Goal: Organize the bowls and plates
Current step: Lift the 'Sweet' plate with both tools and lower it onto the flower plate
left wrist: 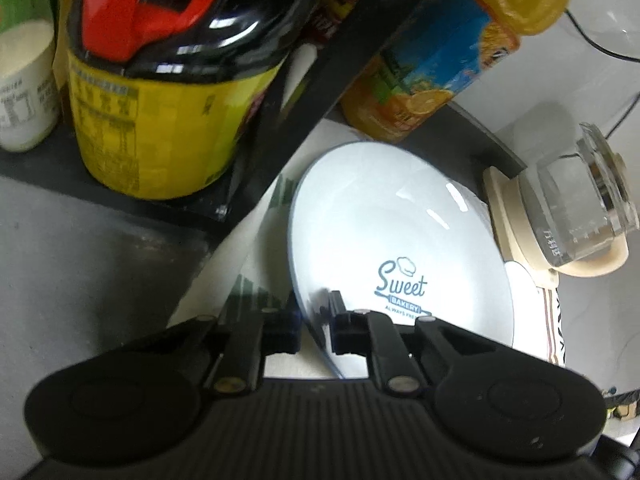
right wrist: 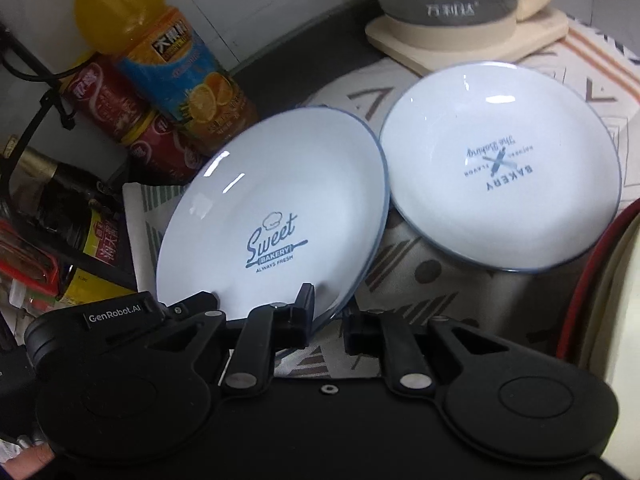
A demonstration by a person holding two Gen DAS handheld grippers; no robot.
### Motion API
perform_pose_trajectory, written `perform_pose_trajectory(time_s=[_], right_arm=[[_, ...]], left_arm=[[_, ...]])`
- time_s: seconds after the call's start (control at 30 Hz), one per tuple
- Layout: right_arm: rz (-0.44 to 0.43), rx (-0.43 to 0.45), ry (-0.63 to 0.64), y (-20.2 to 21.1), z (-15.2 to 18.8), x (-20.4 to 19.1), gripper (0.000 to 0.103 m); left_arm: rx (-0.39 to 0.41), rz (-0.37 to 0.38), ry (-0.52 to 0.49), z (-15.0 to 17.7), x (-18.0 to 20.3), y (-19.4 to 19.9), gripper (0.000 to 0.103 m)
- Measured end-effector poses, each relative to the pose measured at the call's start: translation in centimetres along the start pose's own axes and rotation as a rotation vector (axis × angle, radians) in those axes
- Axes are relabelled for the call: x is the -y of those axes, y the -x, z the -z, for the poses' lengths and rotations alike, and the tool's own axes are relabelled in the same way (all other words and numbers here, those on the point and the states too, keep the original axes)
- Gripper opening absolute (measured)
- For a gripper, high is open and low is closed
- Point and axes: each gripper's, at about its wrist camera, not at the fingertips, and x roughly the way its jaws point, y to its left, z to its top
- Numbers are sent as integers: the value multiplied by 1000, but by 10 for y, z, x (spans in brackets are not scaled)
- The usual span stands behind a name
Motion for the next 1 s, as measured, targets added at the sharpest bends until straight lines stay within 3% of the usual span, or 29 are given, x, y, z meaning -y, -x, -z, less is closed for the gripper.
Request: perform_pose_trajectory(time_s=[0.53,1.0], right_arm=[[-5,51,97,27,20,-15,14],[-72,34,176,54,44,-7,14]], left_arm=[[62,-13,-47,16,-1,41,10],[121,-60,-8,61,-7,86,11]])
